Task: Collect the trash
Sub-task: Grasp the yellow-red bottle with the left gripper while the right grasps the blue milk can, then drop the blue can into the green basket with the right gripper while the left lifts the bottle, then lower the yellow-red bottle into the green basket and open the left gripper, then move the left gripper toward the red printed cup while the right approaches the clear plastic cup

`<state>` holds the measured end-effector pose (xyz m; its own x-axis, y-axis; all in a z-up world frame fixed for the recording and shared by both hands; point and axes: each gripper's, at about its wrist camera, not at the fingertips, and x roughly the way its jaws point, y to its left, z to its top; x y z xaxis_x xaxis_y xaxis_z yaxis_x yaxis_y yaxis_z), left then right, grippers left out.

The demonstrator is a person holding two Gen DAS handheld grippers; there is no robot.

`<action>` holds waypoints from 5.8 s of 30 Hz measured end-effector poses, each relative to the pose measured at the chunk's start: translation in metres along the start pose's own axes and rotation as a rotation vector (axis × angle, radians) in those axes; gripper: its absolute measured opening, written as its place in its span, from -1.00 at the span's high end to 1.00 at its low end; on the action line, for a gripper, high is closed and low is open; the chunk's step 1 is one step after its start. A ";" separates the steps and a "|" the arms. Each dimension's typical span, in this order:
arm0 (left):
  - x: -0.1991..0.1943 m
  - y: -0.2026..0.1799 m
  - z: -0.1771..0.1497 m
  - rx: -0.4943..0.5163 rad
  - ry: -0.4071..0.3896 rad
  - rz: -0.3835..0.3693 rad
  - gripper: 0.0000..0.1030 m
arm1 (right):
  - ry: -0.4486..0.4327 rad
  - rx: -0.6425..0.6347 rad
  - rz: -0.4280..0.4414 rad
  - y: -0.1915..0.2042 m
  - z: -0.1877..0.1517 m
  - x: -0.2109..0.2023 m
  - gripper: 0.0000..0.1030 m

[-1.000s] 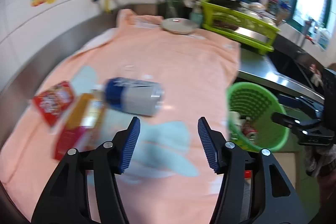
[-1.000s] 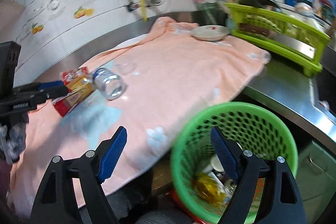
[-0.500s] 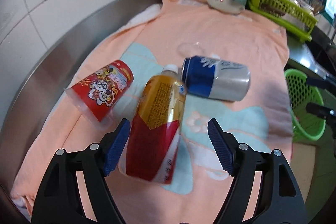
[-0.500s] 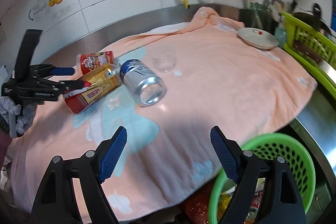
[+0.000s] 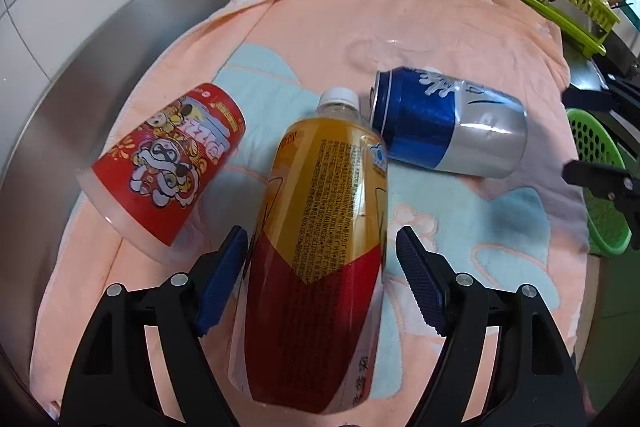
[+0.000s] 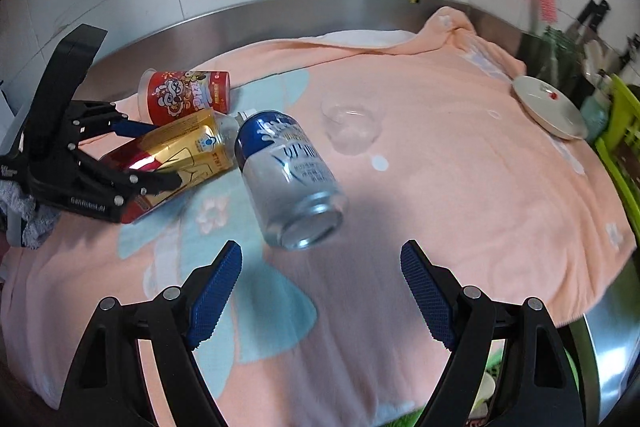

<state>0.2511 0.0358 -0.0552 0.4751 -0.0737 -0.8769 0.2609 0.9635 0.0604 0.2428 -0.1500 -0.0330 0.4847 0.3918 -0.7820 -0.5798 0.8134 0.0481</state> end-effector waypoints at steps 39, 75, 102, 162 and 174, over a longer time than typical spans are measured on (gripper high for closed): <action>-0.046 0.021 -0.038 -0.141 -0.110 -0.054 -0.26 | 0.103 -0.112 0.066 0.033 0.045 0.058 -0.33; -0.053 -0.239 0.011 0.185 -0.127 -0.341 -0.26 | 0.283 0.461 -0.326 -0.189 -0.245 -0.047 -0.34; 0.031 -0.354 0.035 0.310 -0.035 -0.359 -0.27 | 0.010 0.561 -0.328 -0.207 -0.264 -0.135 -0.36; -0.054 -0.116 -0.012 0.013 -0.221 -0.097 -0.41 | -0.090 0.366 -0.111 -0.076 -0.141 -0.093 -0.37; -0.072 0.011 -0.010 -0.120 -0.263 0.075 -0.50 | -0.061 0.253 -0.039 -0.038 -0.063 -0.031 -0.43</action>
<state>0.2113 0.0543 0.0038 0.6951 -0.0507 -0.7172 0.1232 0.9912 0.0494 0.2087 -0.2199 -0.0495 0.5467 0.3769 -0.7477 -0.3813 0.9071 0.1784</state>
